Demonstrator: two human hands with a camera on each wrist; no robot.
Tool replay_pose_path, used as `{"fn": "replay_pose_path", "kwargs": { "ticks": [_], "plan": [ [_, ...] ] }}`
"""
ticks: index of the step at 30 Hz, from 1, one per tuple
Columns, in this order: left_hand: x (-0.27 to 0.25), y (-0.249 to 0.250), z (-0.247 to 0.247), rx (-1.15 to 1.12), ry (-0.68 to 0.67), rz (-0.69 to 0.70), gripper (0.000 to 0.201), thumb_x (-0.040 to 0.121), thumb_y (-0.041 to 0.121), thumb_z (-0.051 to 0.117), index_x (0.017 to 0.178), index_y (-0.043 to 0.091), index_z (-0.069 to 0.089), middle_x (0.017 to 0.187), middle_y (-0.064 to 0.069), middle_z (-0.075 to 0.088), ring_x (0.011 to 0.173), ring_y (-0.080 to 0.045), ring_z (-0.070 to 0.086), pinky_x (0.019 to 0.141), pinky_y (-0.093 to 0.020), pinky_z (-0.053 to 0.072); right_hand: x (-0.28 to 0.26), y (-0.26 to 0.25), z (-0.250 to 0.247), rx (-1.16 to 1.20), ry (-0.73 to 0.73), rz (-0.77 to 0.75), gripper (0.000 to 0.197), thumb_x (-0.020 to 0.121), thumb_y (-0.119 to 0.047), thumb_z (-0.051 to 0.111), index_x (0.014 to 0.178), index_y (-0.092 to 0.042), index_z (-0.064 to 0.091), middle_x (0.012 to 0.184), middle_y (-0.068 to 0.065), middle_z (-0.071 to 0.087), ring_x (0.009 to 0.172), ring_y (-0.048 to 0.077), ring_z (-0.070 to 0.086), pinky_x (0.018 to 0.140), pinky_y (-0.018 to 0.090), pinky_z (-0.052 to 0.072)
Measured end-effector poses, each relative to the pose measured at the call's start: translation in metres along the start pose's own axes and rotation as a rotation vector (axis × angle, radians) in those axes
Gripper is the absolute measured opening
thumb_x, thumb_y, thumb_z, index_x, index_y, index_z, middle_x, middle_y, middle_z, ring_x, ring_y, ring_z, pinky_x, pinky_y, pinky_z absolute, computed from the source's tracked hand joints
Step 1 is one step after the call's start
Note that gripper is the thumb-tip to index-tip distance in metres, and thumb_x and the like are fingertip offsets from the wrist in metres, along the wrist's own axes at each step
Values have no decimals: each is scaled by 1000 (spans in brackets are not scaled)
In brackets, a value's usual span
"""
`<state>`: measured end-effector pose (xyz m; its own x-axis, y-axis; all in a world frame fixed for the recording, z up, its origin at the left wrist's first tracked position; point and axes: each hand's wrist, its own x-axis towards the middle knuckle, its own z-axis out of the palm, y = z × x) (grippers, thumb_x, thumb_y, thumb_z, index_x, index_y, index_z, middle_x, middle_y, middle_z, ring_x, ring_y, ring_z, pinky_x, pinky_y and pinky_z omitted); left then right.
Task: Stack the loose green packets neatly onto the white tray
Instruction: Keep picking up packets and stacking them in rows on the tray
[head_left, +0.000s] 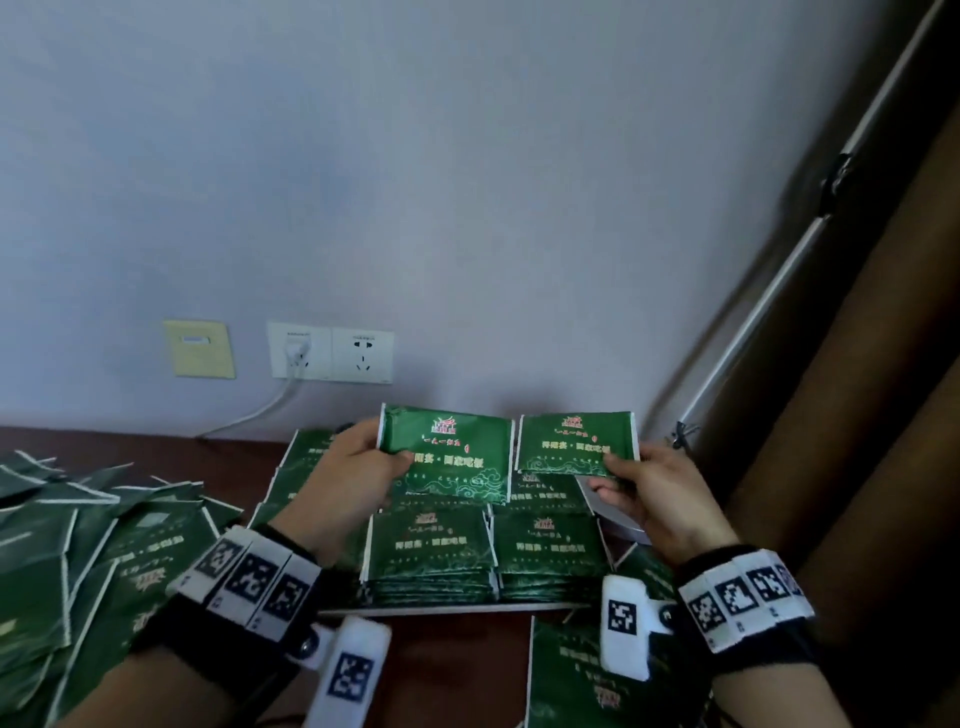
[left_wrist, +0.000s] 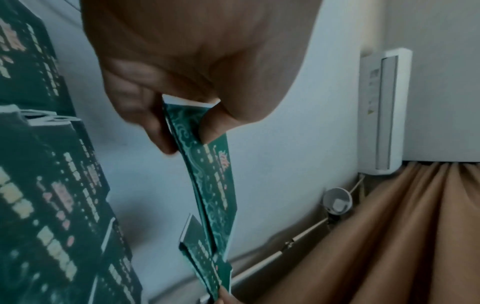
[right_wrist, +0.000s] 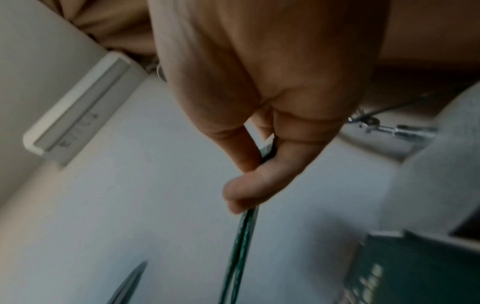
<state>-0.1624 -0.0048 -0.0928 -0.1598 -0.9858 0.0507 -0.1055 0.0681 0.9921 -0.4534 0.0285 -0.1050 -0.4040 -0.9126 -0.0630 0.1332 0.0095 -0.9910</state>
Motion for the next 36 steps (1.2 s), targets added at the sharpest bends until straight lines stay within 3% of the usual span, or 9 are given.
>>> {"fn": "replay_pose_path", "kwargs": {
  "ticks": [3, 10, 14, 18, 20, 23, 26, 31, 36],
  "plan": [
    [23, -2, 1, 128, 65, -43, 10, 93, 8, 62, 99, 15, 67, 99, -7, 71, 97, -28, 66, 92, -45, 51, 20, 20, 5, -125, 58, -24, 10, 94, 1, 59, 98, -2, 68, 65, 7, 69, 47, 6, 61, 43, 15, 49],
    [63, -29, 10, 466, 105, -131, 27, 88, 10, 69, 112, 8, 57, 104, -12, 67, 89, -27, 67, 73, -37, 57, 38, 44, 10, -324, 135, 19, 9, 90, 2, 61, 84, -2, 67, 63, 14, 71, 52, 18, 69, 49, 24, 56],
    [68, -29, 10, 737, 111, -125, 39, 84, 18, 74, 113, 8, 51, 109, -11, 63, 96, -27, 63, 84, -40, 57, 36, 46, 7, -619, 167, -69, 13, 84, -20, 75, 76, -11, 70, 54, 3, 68, 44, 12, 61, 51, 23, 48],
    [53, -22, 7, 1118, 56, -122, 62, 79, 42, 72, 128, 13, 48, 129, -13, 54, 113, -32, 56, 97, -42, 50, 30, 39, 2, -759, 135, -54, 25, 80, -36, 79, 78, -13, 71, 86, 7, 75, 78, 21, 69, 72, 29, 56],
    [34, -18, 10, 1234, 33, -55, 69, 81, 50, 69, 138, 19, 45, 139, -14, 42, 125, -35, 48, 105, -46, 44, 25, 32, -2, -798, 119, -25, 46, 80, -43, 78, 108, -8, 71, 113, 11, 71, 101, 25, 67, 86, 30, 54],
    [-7, -3, 27, 1083, -96, 49, 53, 84, 51, 69, 128, 22, 57, 127, -5, 57, 111, -21, 59, 96, -36, 49, 14, 14, -12, -781, 150, -40, 64, 79, -42, 79, 128, -6, 60, 124, 9, 64, 112, 26, 62, 88, 30, 50],
    [-44, 9, 49, 938, -319, 70, 34, 83, 53, 71, 105, 28, 66, 97, 8, 67, 85, -6, 62, 76, -24, 49, 5, 3, -31, -720, 108, -22, 44, 78, -34, 81, 108, -5, 66, 86, 8, 68, 78, 24, 64, 70, 33, 50],
    [-76, -1, 92, 1052, -689, 134, 42, 82, 56, 70, 112, 28, 62, 101, 12, 57, 93, -9, 57, 82, -28, 48, -9, -4, -74, -827, 4, 183, 30, 79, -30, 82, 90, -7, 67, 72, 8, 63, 56, 18, 55, 52, 26, 43],
    [-84, -23, 109, 1076, -944, 48, 74, 73, 54, 80, 131, 32, 39, 116, 7, 49, 106, -15, 49, 94, -36, 45, -11, 6, -98, -1214, -24, 347, 50, 60, -43, 92, 88, -9, 69, 78, 1, 65, 69, 15, 60, 60, 25, 47]
  ]
}}
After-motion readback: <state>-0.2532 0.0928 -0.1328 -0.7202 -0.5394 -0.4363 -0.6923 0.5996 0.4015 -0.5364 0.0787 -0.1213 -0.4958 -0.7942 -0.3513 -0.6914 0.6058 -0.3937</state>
